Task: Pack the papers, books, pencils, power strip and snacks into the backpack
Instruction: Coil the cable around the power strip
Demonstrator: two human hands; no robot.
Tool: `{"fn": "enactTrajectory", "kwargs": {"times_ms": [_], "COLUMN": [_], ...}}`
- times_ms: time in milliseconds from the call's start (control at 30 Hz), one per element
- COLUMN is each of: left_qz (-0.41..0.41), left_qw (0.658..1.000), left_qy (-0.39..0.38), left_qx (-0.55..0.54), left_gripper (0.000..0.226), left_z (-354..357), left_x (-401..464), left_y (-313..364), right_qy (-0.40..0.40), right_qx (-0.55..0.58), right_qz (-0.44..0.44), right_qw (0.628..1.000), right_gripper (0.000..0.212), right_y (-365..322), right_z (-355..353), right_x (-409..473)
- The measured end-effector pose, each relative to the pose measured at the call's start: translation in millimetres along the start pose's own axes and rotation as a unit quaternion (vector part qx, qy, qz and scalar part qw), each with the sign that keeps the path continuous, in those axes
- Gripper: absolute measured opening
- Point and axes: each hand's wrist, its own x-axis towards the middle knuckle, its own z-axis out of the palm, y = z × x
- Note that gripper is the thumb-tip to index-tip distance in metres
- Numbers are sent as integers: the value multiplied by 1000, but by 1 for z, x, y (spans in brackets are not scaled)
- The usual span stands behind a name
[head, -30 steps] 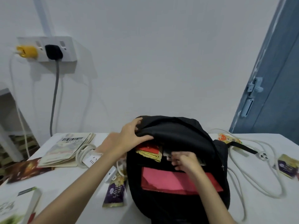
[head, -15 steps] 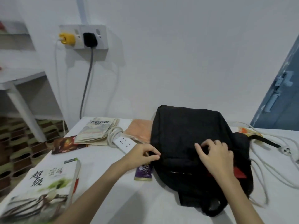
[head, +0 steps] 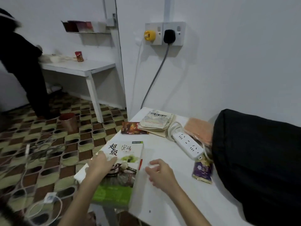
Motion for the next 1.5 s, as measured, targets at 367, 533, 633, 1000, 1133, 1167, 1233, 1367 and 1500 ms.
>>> {"fn": "enactTrajectory", "kwargs": {"times_ms": [367, 533, 633, 1000, 1133, 1167, 1233, 1367, 1500], "left_qz": [104, 240, 313, 652, 712, 716, 697, 671, 671], "left_qw": [949, 866, 828, 696, 654, 651, 656, 649, 598], "left_qy": [-39, -148, -221, -284, -226, -208, -187, -324, -409], "left_qx": [-295, -413, -409, -99, -120, -144, -223, -152, 159], "left_gripper": [32, 7, 9, 22, 32, 32, 18, 19, 43], "left_z": [-25, -45, -52, 6, 48, 56, 70, 105, 120], "left_x": [-23, -67, -89, -193, -219, -222, -224, -218, -212], "left_y": [43, 105, 154, 322, 346, 346, 339, 320, 317], "right_qy": [-6, 38, 7, 180, 298, 325, 374, 464, 514], "right_qx": [188, 219, 292, 178, 228, 244, 293, 366, 379], "right_qz": [115, 23, -21, -63, -68, -67, -72, -114, -150], "right_qw": [975, 975, 956, 965, 925, 911, 877, 798, 754], "right_gripper": [50, 64, 77, 54, 53, 46, 34, 32, 35], "right_y": [-17, -29, -30, -7, 17, 24, 39, 65, 77], "right_z": [2, -67, -119, -232, -264, -271, -285, -311, -329], "right_x": [-12, -34, -52, -158, -186, -191, -203, -226, -243]}}
